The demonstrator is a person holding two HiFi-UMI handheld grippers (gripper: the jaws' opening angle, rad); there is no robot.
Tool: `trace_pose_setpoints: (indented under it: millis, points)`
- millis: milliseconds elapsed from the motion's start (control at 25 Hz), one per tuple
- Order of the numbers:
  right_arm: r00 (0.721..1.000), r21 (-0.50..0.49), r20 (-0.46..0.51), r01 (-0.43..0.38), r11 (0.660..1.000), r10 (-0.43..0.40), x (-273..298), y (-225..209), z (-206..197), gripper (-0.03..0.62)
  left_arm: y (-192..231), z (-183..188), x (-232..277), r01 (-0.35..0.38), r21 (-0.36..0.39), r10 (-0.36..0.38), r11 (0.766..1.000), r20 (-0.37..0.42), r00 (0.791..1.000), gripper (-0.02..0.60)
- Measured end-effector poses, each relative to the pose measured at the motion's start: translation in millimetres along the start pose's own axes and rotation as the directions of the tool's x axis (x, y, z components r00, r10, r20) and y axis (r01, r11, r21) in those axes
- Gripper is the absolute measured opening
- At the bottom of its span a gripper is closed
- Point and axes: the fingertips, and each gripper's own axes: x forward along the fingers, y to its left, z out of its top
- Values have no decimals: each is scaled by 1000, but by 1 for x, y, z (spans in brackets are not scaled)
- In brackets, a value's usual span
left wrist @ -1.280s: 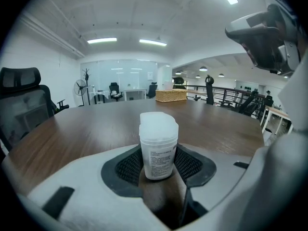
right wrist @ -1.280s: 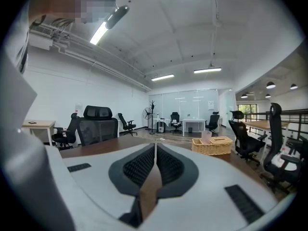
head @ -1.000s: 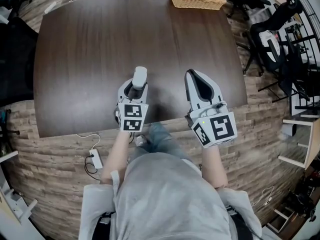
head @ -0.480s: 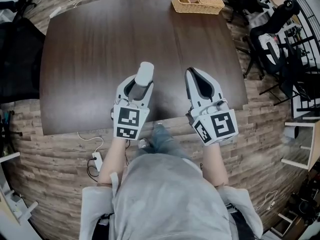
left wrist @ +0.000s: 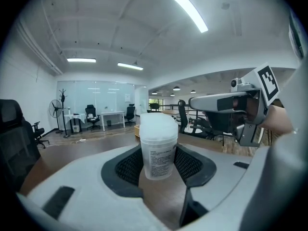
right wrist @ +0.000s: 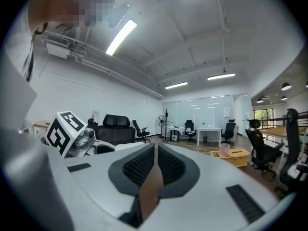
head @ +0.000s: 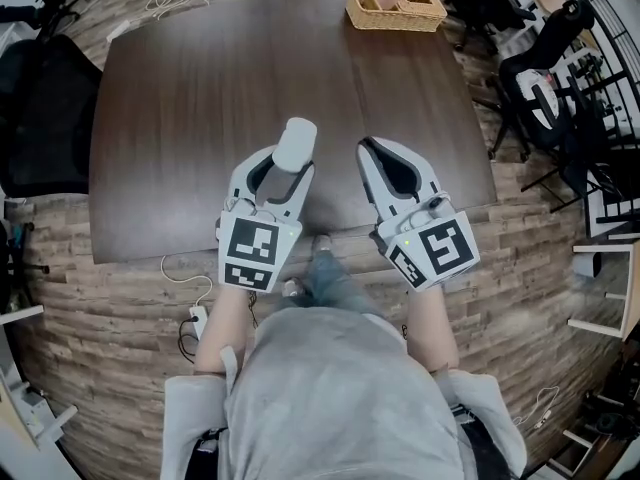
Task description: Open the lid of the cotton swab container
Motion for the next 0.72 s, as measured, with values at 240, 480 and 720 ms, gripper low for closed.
trace_pose_setpoints:
  millis: [240, 480, 720]
  points:
    - [990, -8, -12, -143, 990, 143, -4, 42, 12, 24, -13, 12, -23, 28, 18, -28, 999, -1, 1000, 195]
    - [962, 4, -39, -269, 963, 269, -6, 78, 17, 227, -22, 19, -41, 57, 18, -57, 998, 0, 998, 195]
    - [955, -12, -64, -291, 957, 290, -6, 97, 16, 268, -33, 19, -56, 76, 28, -76, 997, -1, 997, 195]
